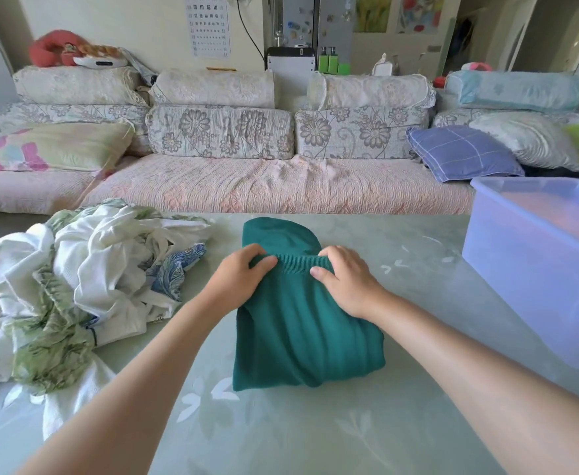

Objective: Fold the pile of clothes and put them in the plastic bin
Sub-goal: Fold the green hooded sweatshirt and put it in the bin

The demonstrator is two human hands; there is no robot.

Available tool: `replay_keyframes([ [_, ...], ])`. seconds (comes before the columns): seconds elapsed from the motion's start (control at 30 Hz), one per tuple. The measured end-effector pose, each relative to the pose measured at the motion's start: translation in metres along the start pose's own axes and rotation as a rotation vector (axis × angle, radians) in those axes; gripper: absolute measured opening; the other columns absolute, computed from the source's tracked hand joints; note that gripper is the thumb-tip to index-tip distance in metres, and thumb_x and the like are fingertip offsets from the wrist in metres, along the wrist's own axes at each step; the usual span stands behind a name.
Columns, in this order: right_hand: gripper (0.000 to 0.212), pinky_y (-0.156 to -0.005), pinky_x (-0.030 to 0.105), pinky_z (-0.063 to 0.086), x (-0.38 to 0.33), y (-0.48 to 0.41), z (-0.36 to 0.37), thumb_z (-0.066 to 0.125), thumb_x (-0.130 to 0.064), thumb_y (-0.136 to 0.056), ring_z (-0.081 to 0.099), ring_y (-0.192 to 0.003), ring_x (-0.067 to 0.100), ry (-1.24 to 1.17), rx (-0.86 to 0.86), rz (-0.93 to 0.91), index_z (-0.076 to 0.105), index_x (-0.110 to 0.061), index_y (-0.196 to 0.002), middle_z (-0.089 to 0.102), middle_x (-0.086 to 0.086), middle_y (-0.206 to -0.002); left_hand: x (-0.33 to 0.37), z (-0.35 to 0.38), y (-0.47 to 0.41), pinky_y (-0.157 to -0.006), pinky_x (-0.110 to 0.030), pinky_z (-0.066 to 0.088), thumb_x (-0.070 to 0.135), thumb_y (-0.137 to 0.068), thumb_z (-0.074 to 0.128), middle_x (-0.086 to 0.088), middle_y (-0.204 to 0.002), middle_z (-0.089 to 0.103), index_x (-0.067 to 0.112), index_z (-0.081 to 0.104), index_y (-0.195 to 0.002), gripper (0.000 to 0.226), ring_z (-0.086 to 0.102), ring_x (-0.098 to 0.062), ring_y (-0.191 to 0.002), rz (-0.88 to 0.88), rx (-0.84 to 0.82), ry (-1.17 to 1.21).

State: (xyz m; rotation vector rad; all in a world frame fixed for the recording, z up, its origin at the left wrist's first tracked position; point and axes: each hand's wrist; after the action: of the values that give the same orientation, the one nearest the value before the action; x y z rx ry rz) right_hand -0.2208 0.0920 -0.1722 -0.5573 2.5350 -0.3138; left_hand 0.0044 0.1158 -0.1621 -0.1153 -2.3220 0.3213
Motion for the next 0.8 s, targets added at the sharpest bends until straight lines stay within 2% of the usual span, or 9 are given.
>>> replay_keyframes([
  [0.13, 0.034, -0.092, 0.043, 0.039, 0.002, -0.006, 0.006, 0.070, -0.034, -0.087, 0.050, -0.104, 0.032, 0.268, 0.261, -0.129, 0.056, -0.015, -0.112, 0.053, 0.007, -0.111, -0.004, 0.011, -0.009, -0.061, -0.031, 0.036, 0.043, -0.093, 0.060, 0.000, -0.077, 0.060, 0.023, 0.057, -0.092, 0.020, 0.054, -0.019, -0.074, -0.058, 0.043, -0.119],
  [0.23, 0.022, -0.080, 0.045, 0.050, -0.008, -0.002, -0.005, 0.068, -0.023, -0.084, 0.057, -0.095, 0.028, 0.285, 0.303, -0.405, 0.064, -0.019, -0.106, 0.058, 0.002, -0.106, -0.019, 0.020, -0.013, -0.067, -0.031, 0.040, 0.049, -0.090, 0.061, 0.002, -0.084, 0.063, 0.029, 0.058, -0.086, 0.021, 0.059, -0.023, -0.087, -0.144, 0.000, -0.151],
  [0.33, 0.044, -0.095, 0.040, 0.050, -0.016, 0.018, -0.013, 0.043, -0.051, -0.090, 0.054, -0.120, 0.020, 0.235, -0.024, -0.469, 0.064, -0.032, -0.125, 0.059, -0.004, -0.131, -0.028, 0.019, -0.013, -0.084, -0.037, 0.050, 0.062, -0.082, 0.062, 0.005, -0.094, 0.066, 0.035, 0.057, -0.078, 0.028, 0.060, -0.025, -0.099, -0.205, 0.014, -0.207],
  [0.4, 0.073, -0.119, 0.040, 0.026, -0.011, 0.033, -0.012, 0.023, -0.070, -0.085, 0.021, -0.149, 0.015, 0.357, -0.275, -0.351, 0.029, -0.044, -0.152, 0.024, -0.005, -0.163, -0.023, 0.014, -0.006, -0.093, -0.039, 0.045, 0.059, -0.081, 0.066, 0.002, -0.108, 0.061, 0.035, 0.062, -0.093, 0.027, 0.053, -0.025, -0.111, -0.220, 0.083, -0.275],
  [0.47, 0.079, -0.124, 0.042, 0.011, -0.005, 0.039, -0.010, 0.013, -0.074, -0.083, -0.003, -0.153, 0.011, 0.391, -0.371, -0.298, 0.004, -0.046, -0.156, -0.003, -0.008, -0.167, -0.011, 0.006, 0.005, -0.095, -0.040, 0.039, 0.042, -0.083, 0.072, 0.000, -0.115, 0.056, 0.028, 0.063, -0.106, 0.029, 0.048, -0.028, -0.113, -0.045, 0.235, -0.375],
  [0.57, 0.069, -0.124, 0.042, 0.009, -0.008, 0.038, -0.012, 0.025, -0.067, -0.095, -0.007, -0.153, 0.011, 0.351, -0.368, -0.255, 0.004, -0.045, -0.156, -0.006, -0.008, -0.167, 0.015, -0.008, 0.037, -0.082, -0.041, 0.047, 0.030, -0.086, 0.067, 0.005, -0.096, 0.059, 0.025, 0.066, -0.092, 0.008, 0.055, -0.021, -0.092, 0.490, 0.267, -0.349],
  [0.63, 0.064, -0.124, 0.041, 0.011, -0.011, 0.039, -0.011, 0.033, -0.058, -0.101, -0.004, -0.154, 0.014, 0.372, -0.326, -0.244, 0.007, -0.044, -0.157, -0.006, -0.004, -0.168, 0.021, -0.009, 0.066, -0.083, -0.037, 0.050, 0.053, -0.083, 0.062, 0.011, -0.098, 0.062, 0.029, 0.068, -0.095, 0.027, 0.057, -0.013, -0.092, 0.576, 0.024, -0.329],
  [0.7, 0.064, -0.121, 0.044, 0.021, -0.013, 0.043, -0.009, 0.041, -0.055, -0.100, 0.006, -0.153, 0.022, 0.415, -0.233, -0.236, 0.016, -0.040, -0.157, 0.000, 0.005, -0.168, 0.019, -0.002, 0.092, -0.104, -0.033, 0.044, 0.081, -0.067, 0.055, 0.012, -0.128, 0.058, 0.032, 0.065, -0.121, 0.073, 0.053, -0.013, -0.119, 0.545, -0.118, -0.530],
  [0.8, 0.056, -0.097, 0.050, 0.050, -0.022, 0.053, -0.010, 0.063, -0.044, -0.091, 0.047, -0.133, 0.033, 0.465, -0.049, -0.391, 0.053, -0.020, -0.142, 0.042, 0.014, -0.151, 0.004, 0.013, 0.112, -0.122, -0.038, 0.014, 0.084, -0.063, 0.047, 0.003, -0.163, 0.016, 0.021, 0.024, -0.156, 0.114, 0.012, -0.023, -0.151, 0.436, -0.238, -0.786],
])
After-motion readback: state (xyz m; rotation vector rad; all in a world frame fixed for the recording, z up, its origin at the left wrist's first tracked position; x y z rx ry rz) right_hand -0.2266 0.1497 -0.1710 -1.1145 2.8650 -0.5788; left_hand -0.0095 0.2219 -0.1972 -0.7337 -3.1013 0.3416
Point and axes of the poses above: each hand's wrist, its own y-axis away from the middle knuckle, its own z-axis out of the palm, x = y × z
